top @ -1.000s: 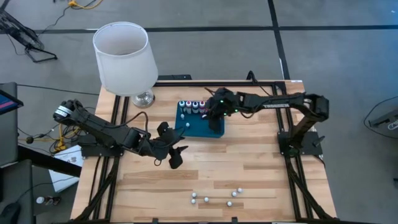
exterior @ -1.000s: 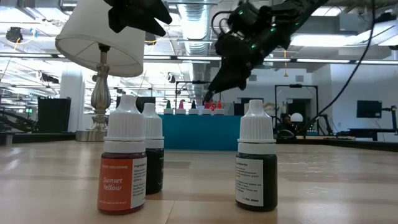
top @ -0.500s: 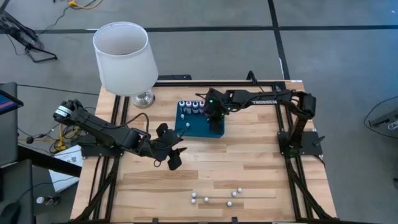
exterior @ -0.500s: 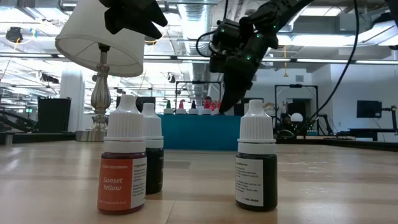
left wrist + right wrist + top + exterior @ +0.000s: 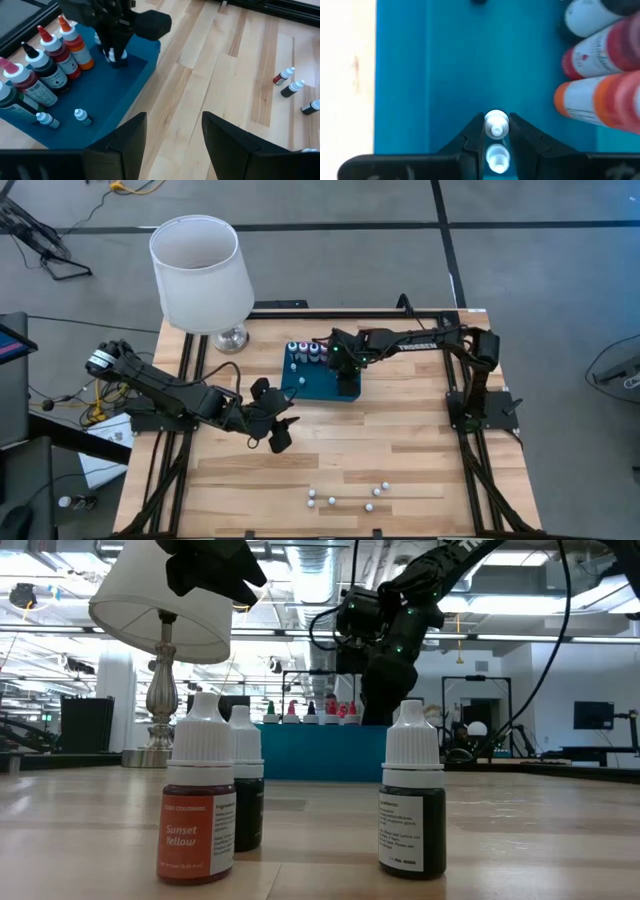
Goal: Pick & Place food coloring
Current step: Put the small black food coloring bottle into the bin
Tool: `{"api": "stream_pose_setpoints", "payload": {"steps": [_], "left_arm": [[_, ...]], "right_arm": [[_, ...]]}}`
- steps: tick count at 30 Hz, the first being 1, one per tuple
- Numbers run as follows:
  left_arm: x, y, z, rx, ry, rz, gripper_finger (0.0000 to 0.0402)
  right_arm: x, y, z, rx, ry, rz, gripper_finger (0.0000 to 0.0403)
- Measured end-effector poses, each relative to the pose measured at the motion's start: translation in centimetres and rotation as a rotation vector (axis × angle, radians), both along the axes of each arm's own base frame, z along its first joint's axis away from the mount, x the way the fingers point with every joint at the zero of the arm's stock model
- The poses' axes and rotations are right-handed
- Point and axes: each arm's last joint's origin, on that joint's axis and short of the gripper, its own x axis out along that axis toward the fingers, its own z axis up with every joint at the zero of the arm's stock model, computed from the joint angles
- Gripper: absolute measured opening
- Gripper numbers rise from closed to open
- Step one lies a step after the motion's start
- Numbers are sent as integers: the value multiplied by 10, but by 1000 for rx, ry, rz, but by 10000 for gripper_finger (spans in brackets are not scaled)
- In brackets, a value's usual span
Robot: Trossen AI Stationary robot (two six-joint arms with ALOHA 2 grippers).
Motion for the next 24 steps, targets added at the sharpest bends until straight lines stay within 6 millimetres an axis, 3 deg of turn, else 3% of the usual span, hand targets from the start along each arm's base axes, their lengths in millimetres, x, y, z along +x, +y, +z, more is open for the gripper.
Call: {"api": "stream_pose_setpoints", "payload": {"steps": [24], "left_arm": [[0, 1, 0, 13, -5, 17, 182]], "right_arm": [[-3, -12, -2, -39, 18, -38, 61]]}}
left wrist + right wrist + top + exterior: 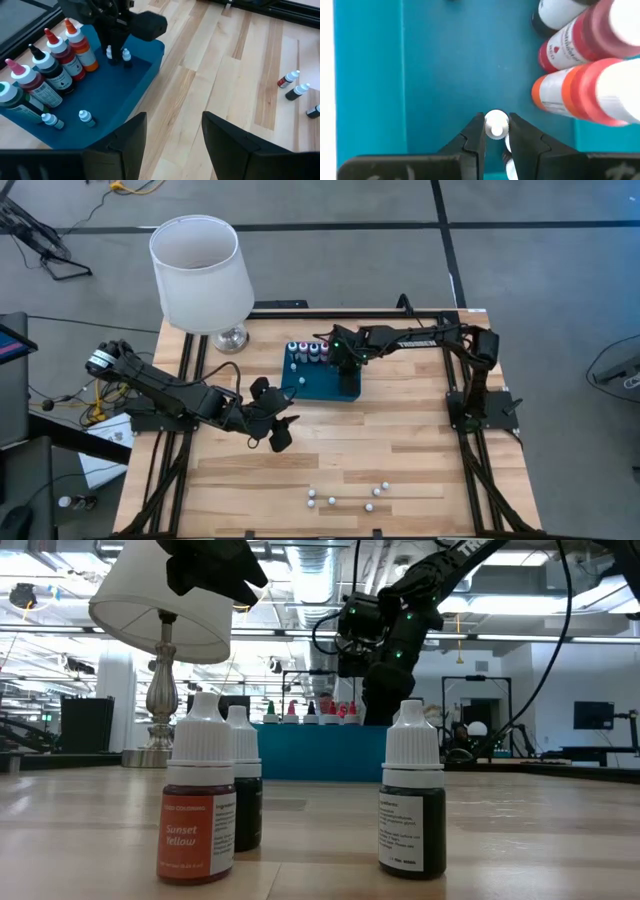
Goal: Pick & Place food coloring
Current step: Put the small black food coloring bottle into the bin
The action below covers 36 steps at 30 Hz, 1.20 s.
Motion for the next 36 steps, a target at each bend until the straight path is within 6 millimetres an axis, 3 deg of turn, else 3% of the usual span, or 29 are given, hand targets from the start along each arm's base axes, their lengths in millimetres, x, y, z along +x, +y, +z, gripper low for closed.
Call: {"api": "stream_pose_setpoints", "payload": {"steps": [12, 19, 36], "left_arm": [[0, 0, 0, -2, -1, 4, 182], [0, 0, 0, -8, 1, 8, 182], [-1, 0, -2, -9, 14, 7, 182]], "right_arm": [[1, 2, -3, 10, 12, 1, 61], [5, 3, -20, 27, 50, -8, 61], [0, 3, -21, 30, 110, -54, 61]]}}
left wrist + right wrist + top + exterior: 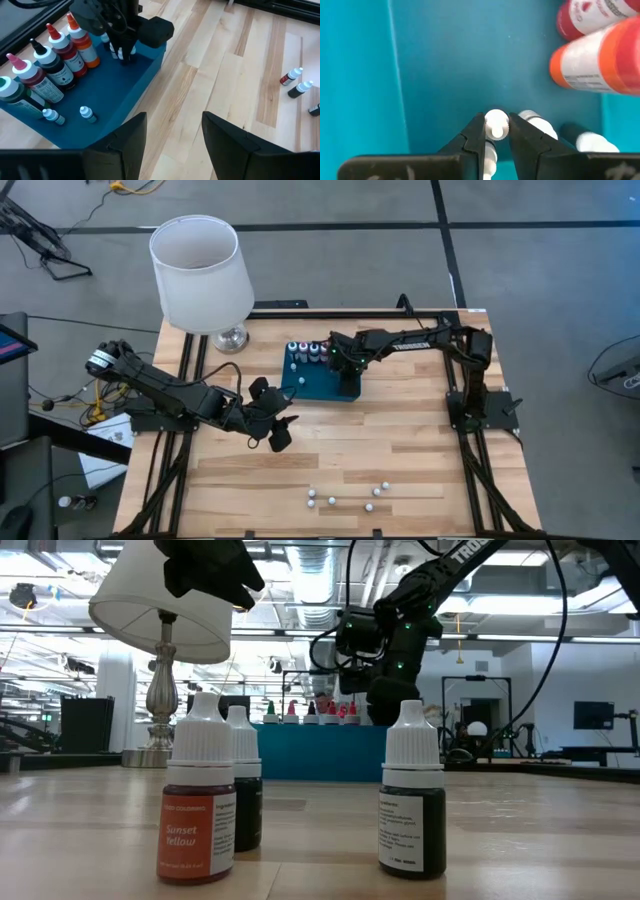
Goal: Pick & Place food coloring
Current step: Put the small black food coloring bottle into the bin
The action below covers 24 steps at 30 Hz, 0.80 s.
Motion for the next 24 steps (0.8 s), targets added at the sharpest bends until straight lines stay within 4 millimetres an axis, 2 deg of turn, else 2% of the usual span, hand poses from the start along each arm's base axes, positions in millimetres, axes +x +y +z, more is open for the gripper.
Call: {"api": "stream_pose_setpoints", "payload": {"steps": [5, 17, 24], "left_arm": [[0, 0, 0, 0, 0, 0, 182], [0, 0, 0, -1, 0, 1, 182], [0, 0, 0, -1, 0, 1, 182]], "right_arm": [[-1, -2, 0, 17, -3, -23, 65], [-3, -4, -3, 36, 8, -46, 105], [-2, -3, -3, 39, 3, -40, 112]]}}
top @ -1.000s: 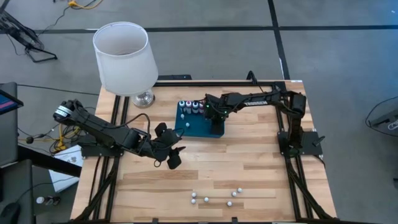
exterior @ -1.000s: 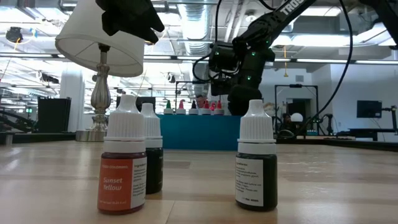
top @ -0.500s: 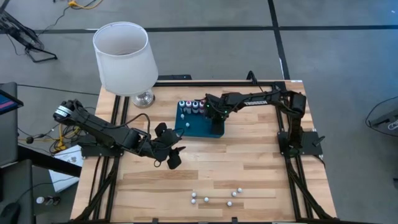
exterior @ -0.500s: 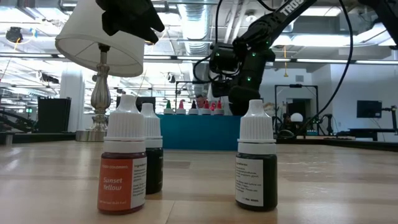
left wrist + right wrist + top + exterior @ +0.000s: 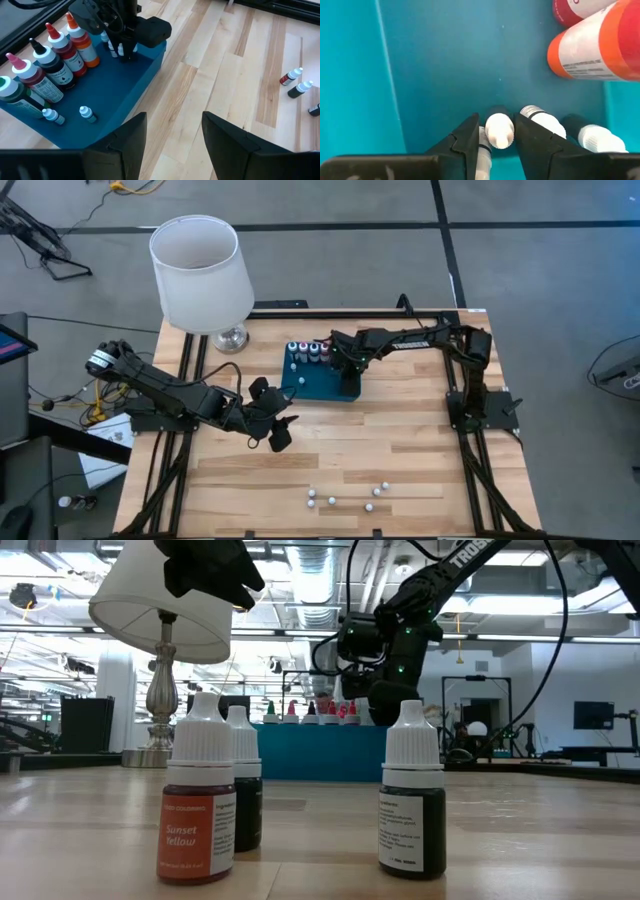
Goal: Pick & Place food coloring
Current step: Put the small black food coloring bottle into the bin
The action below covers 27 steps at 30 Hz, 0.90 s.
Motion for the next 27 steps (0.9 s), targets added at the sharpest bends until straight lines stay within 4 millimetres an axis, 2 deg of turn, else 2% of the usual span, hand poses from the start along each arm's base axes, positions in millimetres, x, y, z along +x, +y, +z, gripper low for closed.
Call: {"api": "stream_pose_setpoints", "payload": {"steps": [18, 23, 27], "left_arm": [[0, 0, 0, 0, -1, 1, 182], [0, 0, 0, -1, -4, 1, 182], [0, -1, 0, -19, 3, -20, 182]], "right_arm": [[-7, -2, 35, -64, -86, 7, 111], [-15, 4, 65, -103, -158, 10, 111], [-28, 17, 100, -135, -251, 37, 111]]}}
